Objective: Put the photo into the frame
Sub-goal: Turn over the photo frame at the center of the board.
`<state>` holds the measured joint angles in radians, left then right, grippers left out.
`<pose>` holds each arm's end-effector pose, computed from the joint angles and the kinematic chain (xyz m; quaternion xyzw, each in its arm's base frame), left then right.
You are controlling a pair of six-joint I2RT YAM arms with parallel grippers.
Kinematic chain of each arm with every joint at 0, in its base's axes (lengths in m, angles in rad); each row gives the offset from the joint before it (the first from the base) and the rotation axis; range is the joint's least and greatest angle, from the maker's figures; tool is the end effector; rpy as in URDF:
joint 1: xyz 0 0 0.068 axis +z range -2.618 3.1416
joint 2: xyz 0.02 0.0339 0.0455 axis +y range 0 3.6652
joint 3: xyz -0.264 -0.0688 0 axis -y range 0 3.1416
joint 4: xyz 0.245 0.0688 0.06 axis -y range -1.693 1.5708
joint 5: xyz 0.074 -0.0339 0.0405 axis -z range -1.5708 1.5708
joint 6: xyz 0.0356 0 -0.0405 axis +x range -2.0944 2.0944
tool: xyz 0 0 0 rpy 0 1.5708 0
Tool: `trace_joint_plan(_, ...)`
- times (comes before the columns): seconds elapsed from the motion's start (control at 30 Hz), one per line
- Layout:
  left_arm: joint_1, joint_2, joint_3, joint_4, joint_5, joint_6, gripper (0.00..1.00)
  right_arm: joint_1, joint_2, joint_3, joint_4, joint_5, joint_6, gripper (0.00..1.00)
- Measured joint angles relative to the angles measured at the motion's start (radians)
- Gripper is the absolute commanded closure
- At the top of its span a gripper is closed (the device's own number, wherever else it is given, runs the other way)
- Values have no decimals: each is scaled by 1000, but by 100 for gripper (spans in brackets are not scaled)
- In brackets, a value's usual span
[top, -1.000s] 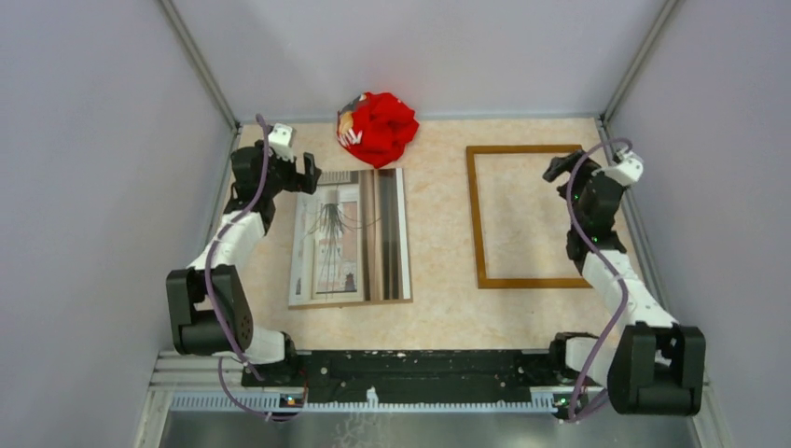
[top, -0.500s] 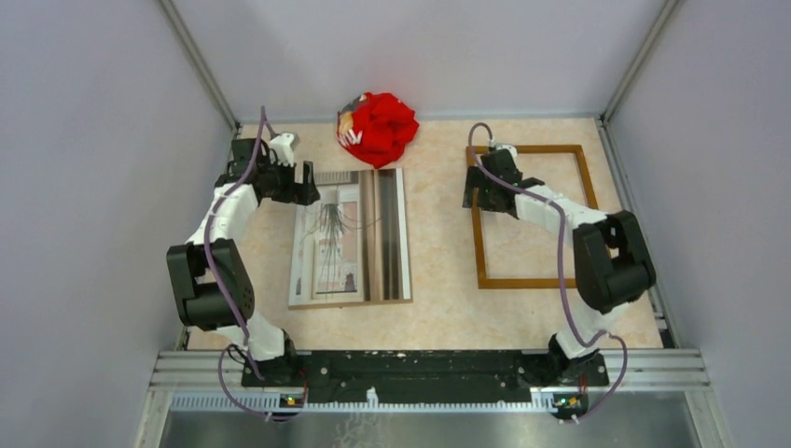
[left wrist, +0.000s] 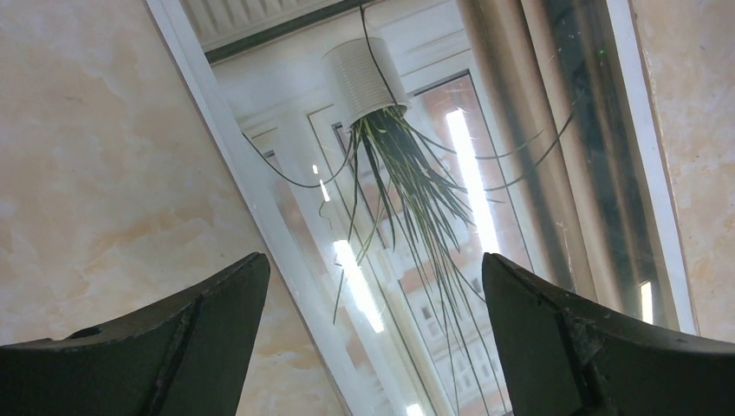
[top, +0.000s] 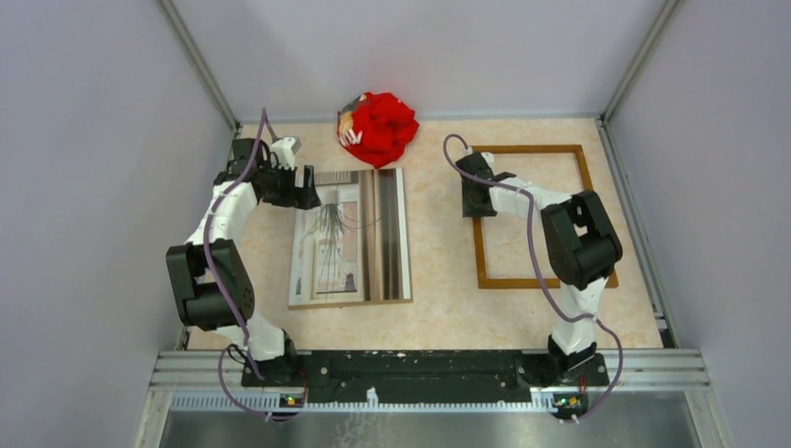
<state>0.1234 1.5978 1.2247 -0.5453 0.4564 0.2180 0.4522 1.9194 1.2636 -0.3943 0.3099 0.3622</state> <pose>0.3408 0.0265 0.2598 0.1160 0.9183 -0.1582 0.3440 0.3597 0.1627 0.1662 -0.0033 0.9555 -0.0362 0.2926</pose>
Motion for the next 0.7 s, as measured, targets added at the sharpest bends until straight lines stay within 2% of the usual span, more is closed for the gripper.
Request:
trace_joint_plan(0.17, 0, 0, 0, -26, 0, 7, 1, 30, 21, 21, -7, 54, 3, 98)
trace_joint_plan(0.2, 0, 0, 0, -32, -1, 10, 1, 34, 21, 21, -6, 59, 4, 100)
trace_joint_plan(0.47, -18, -5, -1, -45, 48, 58, 2, 60, 21, 39, -47, 74, 23, 100)
trace_joint_plan(0.7, -158, -13, 8, -44, 72, 96, 1, 108, 5, 200, -174, -23, 69, 100)
